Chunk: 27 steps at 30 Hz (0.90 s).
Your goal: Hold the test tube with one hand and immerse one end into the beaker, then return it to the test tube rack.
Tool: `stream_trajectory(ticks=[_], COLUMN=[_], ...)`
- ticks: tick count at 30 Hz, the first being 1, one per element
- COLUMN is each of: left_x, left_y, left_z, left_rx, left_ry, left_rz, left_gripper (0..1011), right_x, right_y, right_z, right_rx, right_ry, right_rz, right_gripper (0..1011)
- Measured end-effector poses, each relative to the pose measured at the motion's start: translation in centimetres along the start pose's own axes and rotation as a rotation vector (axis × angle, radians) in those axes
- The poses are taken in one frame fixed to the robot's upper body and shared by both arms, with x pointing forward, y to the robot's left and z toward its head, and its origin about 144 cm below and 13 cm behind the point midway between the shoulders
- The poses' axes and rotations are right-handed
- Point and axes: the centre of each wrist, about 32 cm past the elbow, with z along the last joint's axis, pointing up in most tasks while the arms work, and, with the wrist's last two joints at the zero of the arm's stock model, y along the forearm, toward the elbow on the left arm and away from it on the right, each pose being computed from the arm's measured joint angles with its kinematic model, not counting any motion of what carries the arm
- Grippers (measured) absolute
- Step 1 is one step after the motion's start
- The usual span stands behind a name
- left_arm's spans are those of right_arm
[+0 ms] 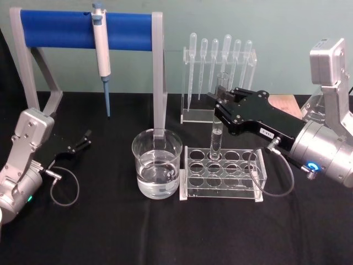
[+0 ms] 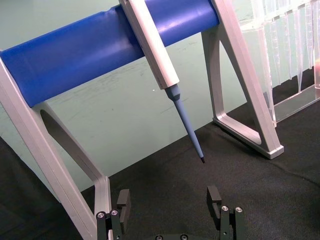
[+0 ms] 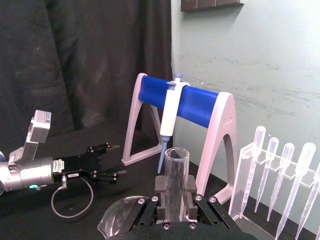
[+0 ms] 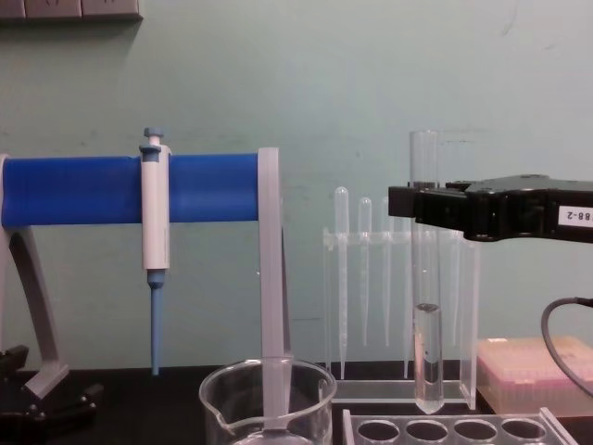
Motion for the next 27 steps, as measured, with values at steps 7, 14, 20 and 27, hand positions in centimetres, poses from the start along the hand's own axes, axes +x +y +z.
stream_trajectory(ticks=[7,14,20,27], left_x=[0.0,0.0,0.0,0.0], left_y=[0.0,0.0,0.0,0.0], left_z=[0.0,0.0,0.0,0.0], left_rx=[0.0,0.0,0.0,0.0], left_ry=[0.0,0.0,0.0,0.0], left_rz=[0.0,0.0,0.0,0.0], left_gripper=[1000,1000,1000,1000], right_x=[-0.1,-0.6,-1.2,-1.9], right_y=[0.4,3.0,6.1,8.8], right_z=[0.5,2.1,2.4,0.8], right_rx=[0.013,0.053,0.065,0.053], right_ry=[-0.003,-0.013,-0.012,0.003], right_rz=[0.007,0.049,0.099,0.135], right_gripper=[225,225,225,225])
